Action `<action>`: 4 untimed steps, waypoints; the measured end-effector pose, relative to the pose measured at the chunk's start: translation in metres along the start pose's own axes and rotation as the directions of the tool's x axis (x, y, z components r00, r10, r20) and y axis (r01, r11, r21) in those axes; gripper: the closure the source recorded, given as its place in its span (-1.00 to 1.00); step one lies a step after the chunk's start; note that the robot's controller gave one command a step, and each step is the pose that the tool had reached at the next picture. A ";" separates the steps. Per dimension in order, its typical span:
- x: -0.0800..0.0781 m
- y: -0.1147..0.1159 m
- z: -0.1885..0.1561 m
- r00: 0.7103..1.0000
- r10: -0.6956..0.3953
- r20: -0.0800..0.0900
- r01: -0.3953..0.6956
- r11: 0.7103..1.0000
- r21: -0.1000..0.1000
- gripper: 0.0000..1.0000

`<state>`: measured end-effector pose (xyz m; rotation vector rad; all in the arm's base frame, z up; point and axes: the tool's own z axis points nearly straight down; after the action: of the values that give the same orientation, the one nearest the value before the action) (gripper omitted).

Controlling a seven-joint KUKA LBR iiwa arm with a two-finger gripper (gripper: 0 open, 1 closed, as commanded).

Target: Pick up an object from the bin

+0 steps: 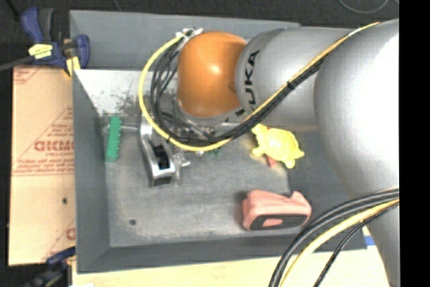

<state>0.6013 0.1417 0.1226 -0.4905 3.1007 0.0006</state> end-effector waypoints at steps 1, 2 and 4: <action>0.004 -0.004 0.002 0.992 -0.128 0.003 0.128 0.992 -0.001 -1.00; 0.005 -0.001 0.024 0.984 0.178 0.020 -0.178 0.984 -0.006 -1.00; -0.011 0.004 0.038 0.989 -0.147 0.018 0.147 0.989 0.002 1.00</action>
Offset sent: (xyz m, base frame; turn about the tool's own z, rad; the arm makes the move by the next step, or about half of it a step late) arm -0.0143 -0.0033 -0.0526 0.0694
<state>0.6100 0.1492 0.0845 -0.7135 3.0386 0.0043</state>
